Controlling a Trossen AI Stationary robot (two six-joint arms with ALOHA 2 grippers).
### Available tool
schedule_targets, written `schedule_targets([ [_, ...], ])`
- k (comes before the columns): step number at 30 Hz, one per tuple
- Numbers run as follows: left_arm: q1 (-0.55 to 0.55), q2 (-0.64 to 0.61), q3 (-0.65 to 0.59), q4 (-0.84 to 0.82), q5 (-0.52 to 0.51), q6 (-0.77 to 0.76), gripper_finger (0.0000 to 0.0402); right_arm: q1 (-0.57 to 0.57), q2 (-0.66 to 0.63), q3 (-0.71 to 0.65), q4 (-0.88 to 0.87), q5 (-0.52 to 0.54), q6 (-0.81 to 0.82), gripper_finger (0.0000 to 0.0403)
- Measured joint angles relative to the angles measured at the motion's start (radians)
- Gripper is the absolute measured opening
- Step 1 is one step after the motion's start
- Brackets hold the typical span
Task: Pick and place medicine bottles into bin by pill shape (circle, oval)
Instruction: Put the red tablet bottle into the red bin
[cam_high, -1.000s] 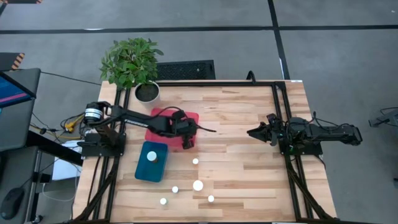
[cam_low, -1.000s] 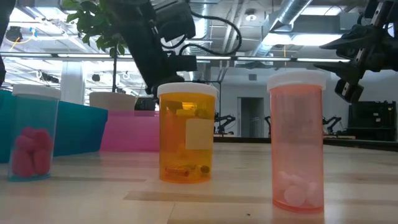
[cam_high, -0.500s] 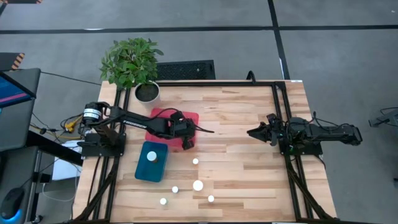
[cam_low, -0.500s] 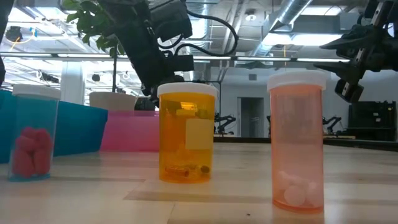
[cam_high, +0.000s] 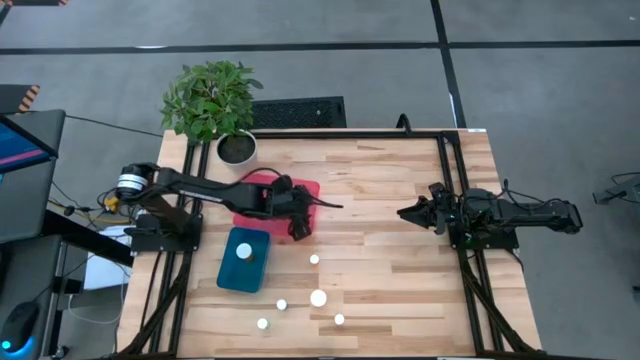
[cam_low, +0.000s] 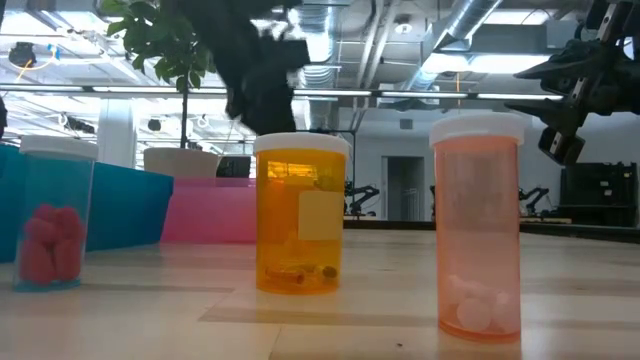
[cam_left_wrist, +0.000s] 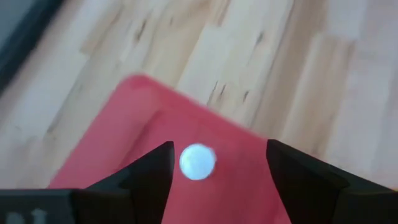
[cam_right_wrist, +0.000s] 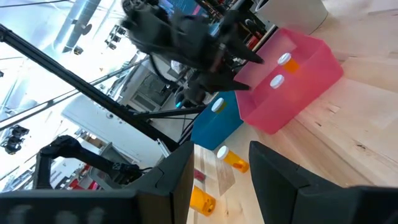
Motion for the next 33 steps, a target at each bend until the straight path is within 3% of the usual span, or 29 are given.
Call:
schedule_targets([
  [8,-0.146,-0.089,0.172,-0.024,0.072,-0.067,0.0249,0.000,0.000,0.000,0.000,0.000,0.000,0.0166],
  [11,-0.242,-0.071,0.234,0.020,0.032,-0.031,0.0249,0.000,0.000,0.000,0.000,0.000,0.000,0.0165],
  [15,-0.347,0.004,0.294,0.076,-0.073,0.033,0.0249,0.000,0.001,0.000,-0.003,-0.001,0.000,0.0165],
  [18,-0.379,0.078,0.345,0.097,-0.078,0.036,0.0249,0.000,0.003,0.000,-0.005,-0.001,0.000,0.0166],
  [33,-0.475,0.484,0.564,0.102,0.094,0.080,0.0249,0.001,0.007,0.000,-0.012,-0.001,0.000,0.0164],
])
